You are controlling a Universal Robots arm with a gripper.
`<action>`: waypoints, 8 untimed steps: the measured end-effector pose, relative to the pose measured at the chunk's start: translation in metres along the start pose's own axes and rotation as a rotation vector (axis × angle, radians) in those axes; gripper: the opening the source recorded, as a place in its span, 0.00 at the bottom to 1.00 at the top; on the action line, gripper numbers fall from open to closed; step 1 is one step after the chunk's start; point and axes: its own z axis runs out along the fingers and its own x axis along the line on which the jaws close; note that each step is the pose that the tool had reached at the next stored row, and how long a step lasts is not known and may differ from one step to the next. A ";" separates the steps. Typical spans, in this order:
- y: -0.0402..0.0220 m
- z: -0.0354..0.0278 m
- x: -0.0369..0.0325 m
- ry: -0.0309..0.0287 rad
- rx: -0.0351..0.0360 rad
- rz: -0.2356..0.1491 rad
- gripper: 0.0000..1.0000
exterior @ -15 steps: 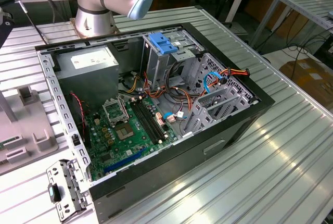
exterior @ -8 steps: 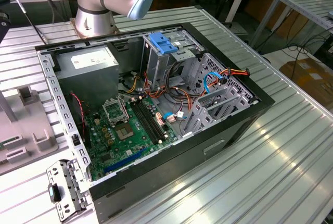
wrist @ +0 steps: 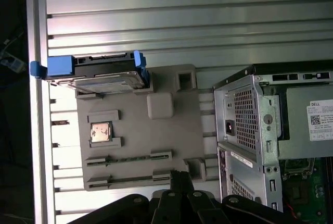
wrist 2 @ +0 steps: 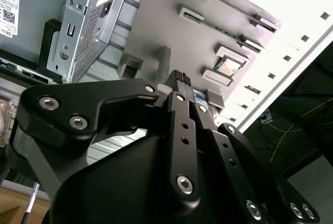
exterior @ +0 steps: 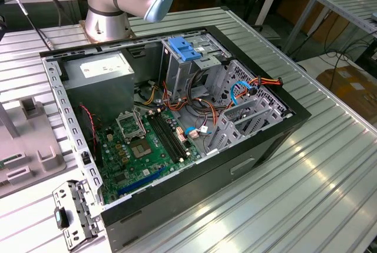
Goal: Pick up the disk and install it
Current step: 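Reach for the disk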
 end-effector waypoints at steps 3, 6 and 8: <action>-0.0002 -0.0001 0.0023 0.0000 0.0000 0.000 0.11; -0.0003 -0.0001 0.0043 0.0001 0.0000 0.000 0.11; -0.0004 -0.0002 0.0056 0.0000 0.0000 0.000 0.11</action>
